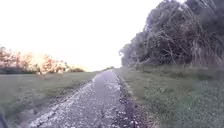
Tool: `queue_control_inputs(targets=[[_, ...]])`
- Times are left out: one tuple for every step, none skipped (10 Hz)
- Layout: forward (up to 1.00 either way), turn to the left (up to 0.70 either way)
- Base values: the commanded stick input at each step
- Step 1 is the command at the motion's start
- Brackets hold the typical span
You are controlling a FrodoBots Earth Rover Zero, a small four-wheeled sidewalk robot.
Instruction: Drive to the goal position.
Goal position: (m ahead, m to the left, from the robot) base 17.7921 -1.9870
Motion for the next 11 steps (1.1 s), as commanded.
queue_control_inputs(targets=[[0.69, 0.00], [0.69, 0.00], [0.70, 0.00], [0.70, 0.00], [0.70, 0.00], [0.70, 0.00], [0.70, 0.00], [0.70, 0.00], [0.70, 0.00], [0.70, 0.09], [0.70, 0.32]])
